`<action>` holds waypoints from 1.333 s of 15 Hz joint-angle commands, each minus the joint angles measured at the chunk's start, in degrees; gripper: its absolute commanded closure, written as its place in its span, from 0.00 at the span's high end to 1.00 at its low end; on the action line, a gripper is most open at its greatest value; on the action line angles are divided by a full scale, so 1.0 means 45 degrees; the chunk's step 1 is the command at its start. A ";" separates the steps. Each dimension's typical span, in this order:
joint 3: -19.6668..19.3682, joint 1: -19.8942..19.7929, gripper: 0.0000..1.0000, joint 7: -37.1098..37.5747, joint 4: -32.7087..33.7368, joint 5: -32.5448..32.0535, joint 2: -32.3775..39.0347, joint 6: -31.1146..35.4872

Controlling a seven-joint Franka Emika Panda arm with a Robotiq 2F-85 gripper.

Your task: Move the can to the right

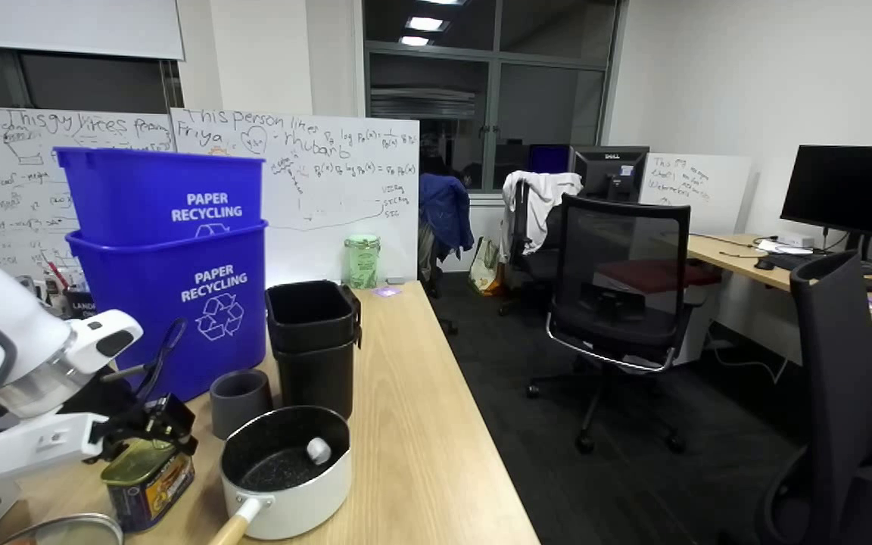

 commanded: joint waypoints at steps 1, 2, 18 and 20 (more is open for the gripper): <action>-0.0073 0.0110 1.00 0.0255 -0.0111 -0.0190 0.0018 -0.0536; 0.0080 -0.0012 0.93 0.0325 -0.0165 -0.0171 -0.0025 -0.0590; 0.1264 -0.1067 0.36 0.1055 -0.0226 -0.0369 -0.0853 -0.1422; 0.1045 -0.0911 0.36 0.1129 -0.0210 -0.0493 -0.0779 -0.1314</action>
